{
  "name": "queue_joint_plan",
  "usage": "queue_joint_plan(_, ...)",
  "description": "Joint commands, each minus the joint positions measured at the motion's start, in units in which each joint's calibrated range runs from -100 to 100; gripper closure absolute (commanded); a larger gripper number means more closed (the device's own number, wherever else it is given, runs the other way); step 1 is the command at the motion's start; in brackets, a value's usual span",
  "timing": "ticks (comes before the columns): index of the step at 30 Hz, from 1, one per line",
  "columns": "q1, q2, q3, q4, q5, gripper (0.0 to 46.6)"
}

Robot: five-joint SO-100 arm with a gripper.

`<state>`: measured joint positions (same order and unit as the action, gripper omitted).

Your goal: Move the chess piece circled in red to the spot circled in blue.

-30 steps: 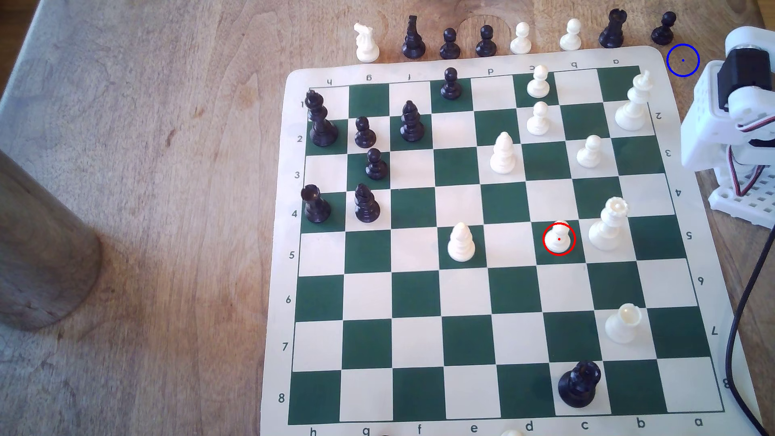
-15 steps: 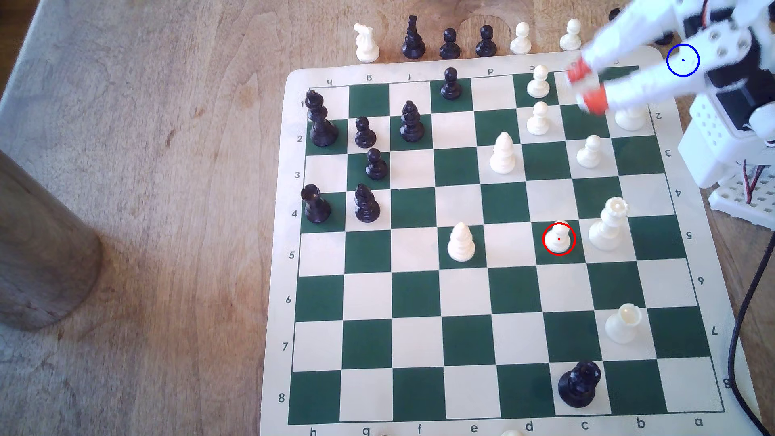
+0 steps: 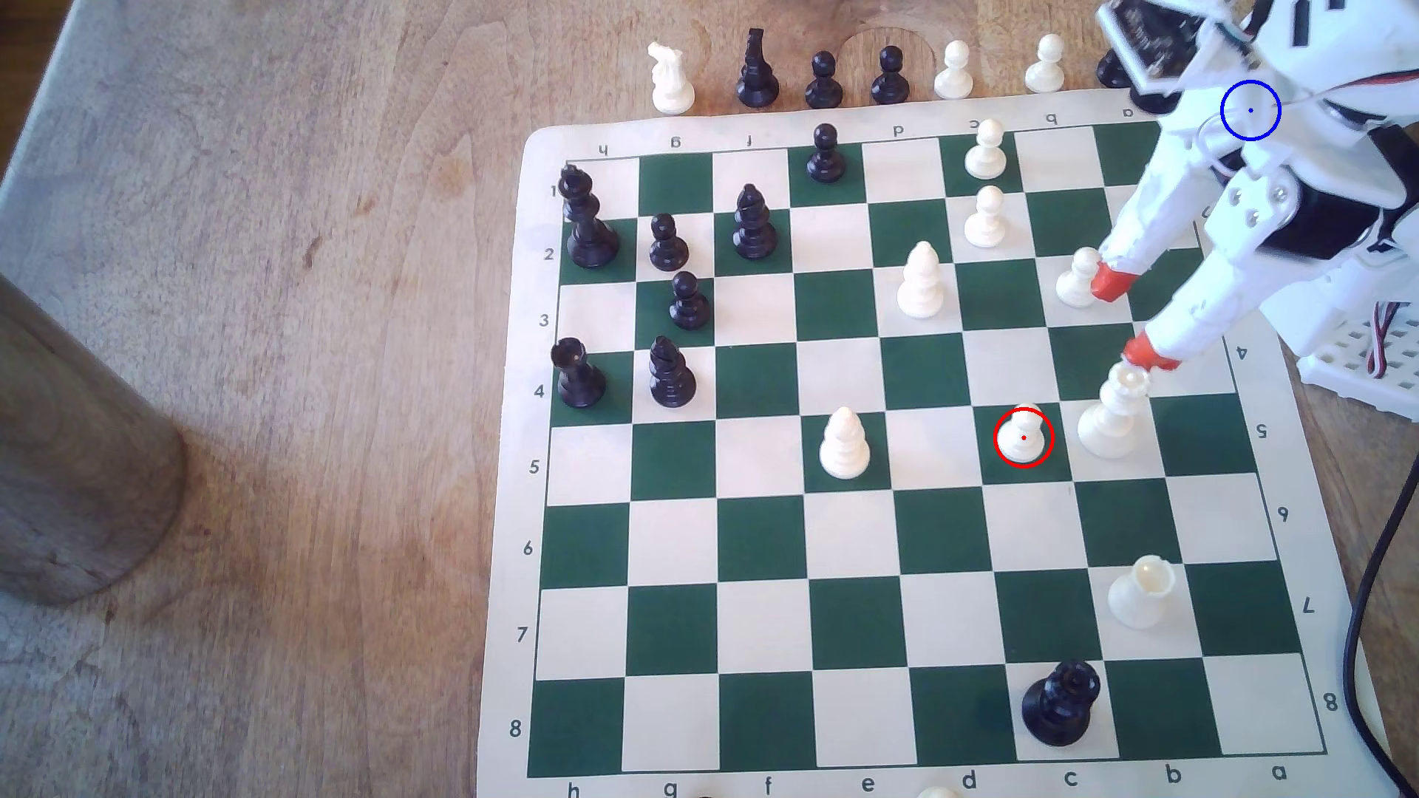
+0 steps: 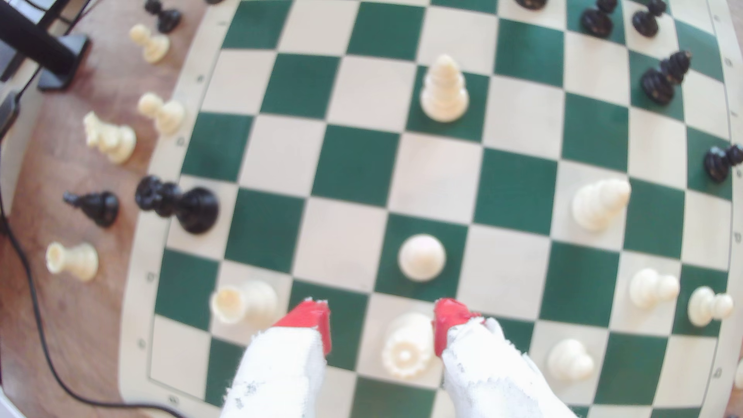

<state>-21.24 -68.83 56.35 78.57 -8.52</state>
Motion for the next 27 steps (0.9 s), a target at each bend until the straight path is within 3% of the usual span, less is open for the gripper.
queue_joint_plan(1,0.3,3.0,2.9,-3.4,0.1,30.3)
queue_joint_plan(27,0.7,25.5,6.4,-21.2,-0.4,29.8)
